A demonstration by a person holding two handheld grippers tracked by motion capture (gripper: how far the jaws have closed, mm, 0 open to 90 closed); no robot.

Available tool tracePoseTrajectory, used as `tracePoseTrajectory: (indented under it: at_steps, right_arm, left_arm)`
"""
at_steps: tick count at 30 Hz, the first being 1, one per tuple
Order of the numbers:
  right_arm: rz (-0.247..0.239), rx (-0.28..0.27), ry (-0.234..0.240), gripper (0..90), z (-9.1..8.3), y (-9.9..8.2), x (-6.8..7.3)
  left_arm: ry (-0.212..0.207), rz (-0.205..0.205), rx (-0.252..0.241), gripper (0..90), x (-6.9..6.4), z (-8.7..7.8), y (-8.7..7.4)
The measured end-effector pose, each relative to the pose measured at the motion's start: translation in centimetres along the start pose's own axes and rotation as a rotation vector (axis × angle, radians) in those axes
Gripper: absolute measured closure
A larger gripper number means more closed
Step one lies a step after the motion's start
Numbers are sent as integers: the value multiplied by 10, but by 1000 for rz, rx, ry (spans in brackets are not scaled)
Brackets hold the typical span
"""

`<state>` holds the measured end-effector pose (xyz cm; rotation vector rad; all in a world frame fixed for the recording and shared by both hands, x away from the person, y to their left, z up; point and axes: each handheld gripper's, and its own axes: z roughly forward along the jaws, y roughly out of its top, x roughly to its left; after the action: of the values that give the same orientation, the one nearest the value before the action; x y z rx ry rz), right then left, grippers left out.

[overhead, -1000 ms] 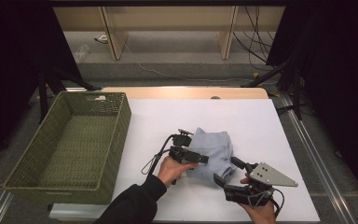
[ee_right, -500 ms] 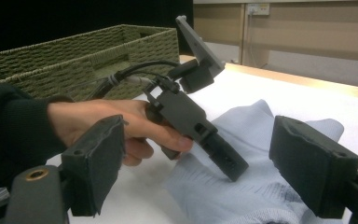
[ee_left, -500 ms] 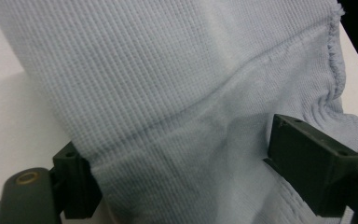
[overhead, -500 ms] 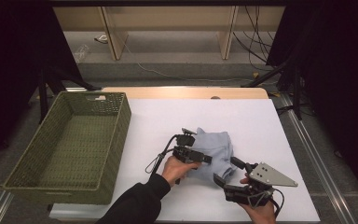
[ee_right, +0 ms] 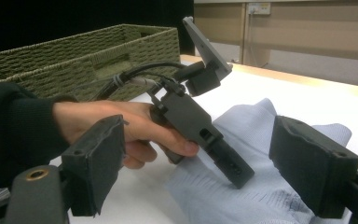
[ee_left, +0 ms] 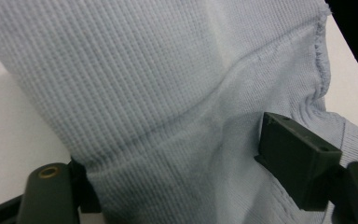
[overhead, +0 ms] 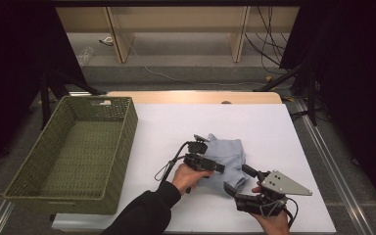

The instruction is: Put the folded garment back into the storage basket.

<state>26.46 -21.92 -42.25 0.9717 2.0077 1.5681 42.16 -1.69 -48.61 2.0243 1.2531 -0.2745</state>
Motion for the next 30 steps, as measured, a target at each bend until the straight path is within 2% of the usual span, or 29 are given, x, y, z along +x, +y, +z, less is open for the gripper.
tracePoseTrajectory:
  at_steps: [7, 8, 9, 14, 15, 18, 30]
  right_arm:
    - [1, -1, -1, 192, 0, 0, 0]
    - [2, -3, 0, 192, 0, 0, 0]
    - [2, -3, 0, 192, 0, 0, 0]
    - [1, -4, 0, 192, 0, 0, 0]
    - [3, -1, -1, 192, 0, 0, 0]
    - [0, -3, 0, 192, 0, 0, 0]
    - [3, -3, -1, 192, 0, 0, -1]
  left_arm:
    - [6, 30, -6, 351, -2, -1, -1]
    - [9, 36, -7, 401, -2, -1, -1]
    - [11, 38, -8, 401, -2, -1, -1]
    - [5, 58, -23, 553, -1, -5, 0]
    - [6, 61, -27, 618, -1, -5, 0]
    - [5, 79, -40, 665, -3, -7, 0]
    - [-19, 121, -63, 705, -8, -15, -1]
